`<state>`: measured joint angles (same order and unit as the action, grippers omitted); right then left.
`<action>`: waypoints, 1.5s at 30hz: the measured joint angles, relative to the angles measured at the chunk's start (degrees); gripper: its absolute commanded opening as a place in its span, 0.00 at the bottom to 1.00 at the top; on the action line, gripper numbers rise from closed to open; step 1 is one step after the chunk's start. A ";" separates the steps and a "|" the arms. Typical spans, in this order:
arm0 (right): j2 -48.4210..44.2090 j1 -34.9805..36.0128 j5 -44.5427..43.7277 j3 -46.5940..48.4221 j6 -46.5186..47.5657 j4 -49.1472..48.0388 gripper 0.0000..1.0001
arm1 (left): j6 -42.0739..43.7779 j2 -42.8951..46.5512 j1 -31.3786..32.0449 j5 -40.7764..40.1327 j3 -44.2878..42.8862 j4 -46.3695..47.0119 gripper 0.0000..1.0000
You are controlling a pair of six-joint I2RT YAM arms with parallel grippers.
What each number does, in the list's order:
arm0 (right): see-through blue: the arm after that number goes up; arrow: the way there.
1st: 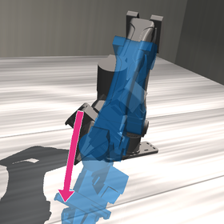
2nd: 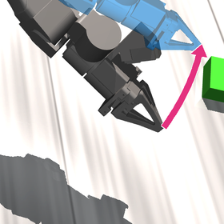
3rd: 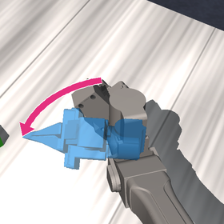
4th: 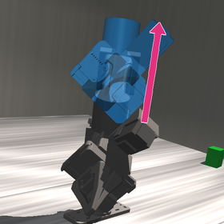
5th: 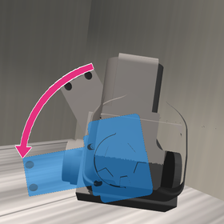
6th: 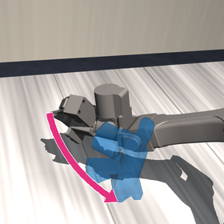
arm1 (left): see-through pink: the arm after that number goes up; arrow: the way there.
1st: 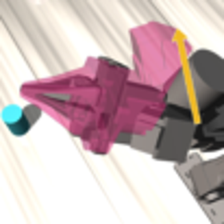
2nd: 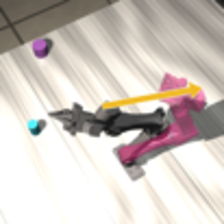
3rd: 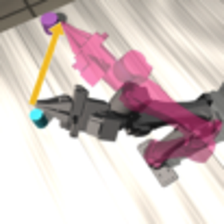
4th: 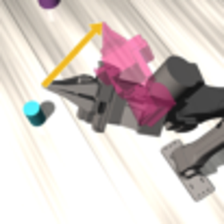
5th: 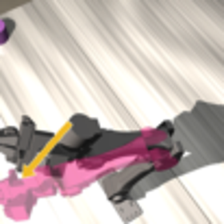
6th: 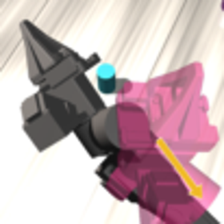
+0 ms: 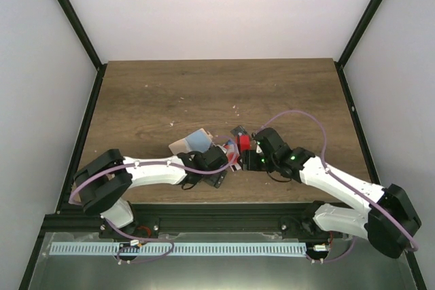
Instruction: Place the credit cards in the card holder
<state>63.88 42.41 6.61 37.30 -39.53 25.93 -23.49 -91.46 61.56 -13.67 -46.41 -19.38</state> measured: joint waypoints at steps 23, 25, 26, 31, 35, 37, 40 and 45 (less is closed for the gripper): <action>-2.75 0.00 -0.17 0.00 0.00 1.51 0.67 | 3.58 -3.28 1.62 5.31 2.34 9.97 0.49; -3.26 0.00 0.17 0.00 -0.02 1.44 0.68 | 2.71 -2.71 3.58 6.10 2.93 10.27 0.49; -3.52 0.00 0.28 0.04 -0.02 1.46 0.69 | 2.43 -2.36 4.31 6.49 3.17 10.32 0.49; -3.50 0.00 0.44 1.46 0.02 2.43 0.69 | -0.04 -0.33 9.03 8.74 5.05 10.54 0.49; -3.41 0.00 0.70 3.54 0.46 2.89 0.71 | -2.29 -0.26 12.09 9.03 5.16 10.97 0.60; -3.39 0.00 0.83 3.89 0.70 2.99 0.72 | -4.24 -0.17 12.96 8.31 4.90 10.58 0.65; -2.78 0.00 0.76 3.89 1.11 3.28 0.73 | -8.00 0.26 13.03 6.08 3.82 6.91 0.71; -0.22 -0.28 -0.26 2.71 1.11 1.60 0.72 | -12.59 2.05 8.09 2.86 3.58 1.62 0.70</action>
<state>63.66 42.13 6.35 40.01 -38.41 27.53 -36.07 -89.41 69.65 -10.81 -42.83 -17.76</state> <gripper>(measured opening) 0.726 0.707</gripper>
